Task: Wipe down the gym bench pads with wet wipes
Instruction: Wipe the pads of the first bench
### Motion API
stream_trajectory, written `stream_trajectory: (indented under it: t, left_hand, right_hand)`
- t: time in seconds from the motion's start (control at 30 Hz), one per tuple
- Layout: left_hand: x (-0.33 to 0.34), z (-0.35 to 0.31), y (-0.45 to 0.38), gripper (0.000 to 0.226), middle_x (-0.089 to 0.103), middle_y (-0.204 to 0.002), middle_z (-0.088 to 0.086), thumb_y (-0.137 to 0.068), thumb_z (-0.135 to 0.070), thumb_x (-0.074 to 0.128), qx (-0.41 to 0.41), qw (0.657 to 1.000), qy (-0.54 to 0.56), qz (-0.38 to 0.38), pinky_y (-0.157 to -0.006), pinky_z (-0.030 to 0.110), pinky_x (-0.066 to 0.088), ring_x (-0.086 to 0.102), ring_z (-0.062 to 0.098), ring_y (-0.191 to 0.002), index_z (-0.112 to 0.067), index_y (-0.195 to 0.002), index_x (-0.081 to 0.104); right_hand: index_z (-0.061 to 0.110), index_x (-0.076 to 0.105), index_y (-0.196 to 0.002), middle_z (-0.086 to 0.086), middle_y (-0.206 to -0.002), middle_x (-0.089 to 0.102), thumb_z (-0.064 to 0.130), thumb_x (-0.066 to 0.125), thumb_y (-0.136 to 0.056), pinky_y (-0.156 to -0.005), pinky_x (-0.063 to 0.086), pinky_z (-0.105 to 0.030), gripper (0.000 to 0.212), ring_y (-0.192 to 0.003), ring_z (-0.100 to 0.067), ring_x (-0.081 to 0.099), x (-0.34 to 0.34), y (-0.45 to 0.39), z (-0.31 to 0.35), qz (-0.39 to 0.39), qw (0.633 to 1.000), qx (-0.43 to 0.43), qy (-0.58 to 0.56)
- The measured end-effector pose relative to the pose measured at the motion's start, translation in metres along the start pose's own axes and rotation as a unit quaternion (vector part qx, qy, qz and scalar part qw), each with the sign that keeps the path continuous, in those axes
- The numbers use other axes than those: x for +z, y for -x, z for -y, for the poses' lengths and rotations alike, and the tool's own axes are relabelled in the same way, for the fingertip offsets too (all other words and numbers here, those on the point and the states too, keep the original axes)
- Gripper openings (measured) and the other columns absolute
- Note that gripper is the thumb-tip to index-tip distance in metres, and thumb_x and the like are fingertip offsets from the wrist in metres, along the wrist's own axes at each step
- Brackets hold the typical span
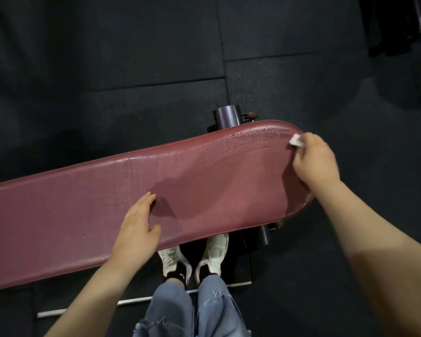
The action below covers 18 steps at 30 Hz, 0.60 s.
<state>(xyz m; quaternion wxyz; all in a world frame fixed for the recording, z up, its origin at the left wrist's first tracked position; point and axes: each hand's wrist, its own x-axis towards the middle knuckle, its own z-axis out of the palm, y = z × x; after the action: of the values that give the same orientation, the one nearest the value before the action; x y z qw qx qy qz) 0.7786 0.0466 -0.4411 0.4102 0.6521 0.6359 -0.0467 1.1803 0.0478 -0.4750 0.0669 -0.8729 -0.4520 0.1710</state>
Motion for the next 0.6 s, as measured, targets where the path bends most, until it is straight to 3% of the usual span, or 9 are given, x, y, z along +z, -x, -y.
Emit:
stream_trajectory:
  t: [0.1, 0.17, 0.23, 0.3, 0.37, 0.4, 0.47, 0.53, 0.6]
  left_hand:
    - [0.009, -0.001, 0.002, 0.071, 0.028, -0.16, -0.004, -0.088, 0.003, 0.053, 0.012, 1.0, 0.005, 0.0, -0.118, 0.025, 0.016, 0.023, 0.012, -0.147, -0.018, -0.153, 0.033]
    - [0.014, -0.003, 0.001, 0.071, 0.03, -0.16, -0.004, -0.087, 0.004, 0.052, 0.014, 1.0, 0.016, -0.005, -0.118, 0.025, 0.016, 0.024, 0.012, -0.147, -0.017, -0.152, 0.034]
    - [0.017, -0.004, -0.002, 0.071, 0.037, -0.156, -0.001, -0.083, 0.007, 0.052, 0.018, 0.999, 0.039, -0.015, -0.118, 0.027, 0.02, 0.03, 0.015, -0.144, -0.014, -0.149, 0.04]
    - [0.014, 0.002, -0.002, 0.066, 0.051, -0.143, 0.005, -0.078, 0.011, 0.054, 0.001, 0.996, 0.077, -0.043, -0.115, 0.035, 0.032, 0.044, 0.021, -0.134, -0.012, -0.139, 0.05]
    - [0.007, 0.016, 0.003, 0.061, 0.054, -0.137, 0.01, -0.078, 0.011, 0.056, -0.049, 0.992, 0.09, -0.07, -0.111, 0.036, 0.036, 0.049, 0.026, -0.129, -0.01, -0.135, 0.052]
    - [0.003, 0.024, 0.008, 0.061, 0.051, -0.14, 0.011, -0.08, 0.01, 0.057, -0.067, 0.992, 0.082, -0.073, -0.111, 0.033, 0.034, 0.048, 0.025, -0.13, -0.009, -0.138, 0.049]
    - [-0.004, 0.041, 0.017, 0.064, 0.047, -0.144, 0.009, -0.084, 0.007, 0.057, -0.084, 0.992, 0.072, -0.068, -0.109, 0.028, 0.031, 0.045, 0.022, -0.132, -0.01, -0.143, 0.044]
    - [-0.009, 0.052, 0.023, 0.066, 0.045, -0.148, 0.005, -0.085, 0.005, 0.056, -0.091, 0.991, 0.08, -0.055, -0.111, 0.03, 0.03, 0.043, 0.019, -0.135, -0.015, -0.147, 0.041]
    - [-0.014, 0.06, 0.026, 0.068, 0.042, -0.151, 0.002, -0.087, 0.004, 0.055, -0.092, 0.991, 0.09, -0.045, -0.115, 0.033, 0.03, 0.041, 0.017, -0.138, -0.018, -0.149, 0.038]
  right_hand:
    - [0.004, 0.06, -0.103, -0.022, -0.105, 0.062, 0.006, 0.046, -0.081, -0.082, 0.046, -0.043, 0.026, -0.097, -0.042, 0.058, 0.023, 0.017, 0.031, -0.094, 0.981, 0.155, -0.073]
    - [0.008, 0.065, -0.102, -0.017, -0.102, 0.066, 0.003, 0.048, -0.078, -0.083, 0.047, -0.038, 0.03, -0.096, -0.037, 0.061, 0.052, 0.041, 0.089, -0.098, 0.975, 0.154, -0.128]
    - [0.017, 0.07, -0.098, -0.006, -0.098, 0.068, 0.003, 0.054, -0.074, -0.084, 0.049, -0.032, 0.032, -0.094, -0.027, 0.063, 0.085, 0.085, 0.158, 0.01, 0.987, -0.032, -0.158]
    - [0.017, 0.067, -0.102, -0.006, -0.099, 0.064, 0.011, 0.058, -0.079, -0.08, 0.048, -0.034, 0.025, -0.094, -0.027, 0.062, 0.106, 0.134, 0.213, 0.204, 0.933, -0.289, -0.064]
    - [0.012, 0.062, -0.107, -0.009, -0.104, 0.062, 0.016, 0.055, -0.087, -0.081, 0.046, -0.039, 0.022, -0.097, -0.03, 0.059, 0.108, 0.137, 0.223, 0.258, 0.862, -0.436, -0.011]
    - [0.015, 0.064, -0.107, -0.008, -0.104, 0.063, 0.016, 0.054, -0.087, -0.082, 0.047, -0.039, 0.023, -0.098, -0.03, 0.06, 0.102, 0.122, 0.215, 0.24, 0.86, -0.45, -0.008]
    - [0.026, 0.069, -0.104, -0.003, -0.105, 0.068, 0.011, 0.055, -0.081, -0.082, 0.05, -0.033, 0.031, -0.097, -0.027, 0.064, 0.083, 0.082, 0.183, 0.162, 0.919, -0.36, -0.001]
    - [0.026, 0.069, -0.102, -0.004, -0.105, 0.069, 0.008, 0.052, -0.081, -0.08, 0.051, -0.032, 0.033, -0.095, -0.029, 0.065, 0.059, 0.041, 0.141, 0.066, 0.983, -0.171, -0.015]
    - [0.015, 0.064, -0.102, -0.013, -0.104, 0.065, 0.007, 0.051, -0.085, -0.074, 0.046, -0.035, 0.023, -0.094, -0.036, 0.062, 0.047, 0.023, 0.118, -0.031, 0.998, -0.021, -0.055]
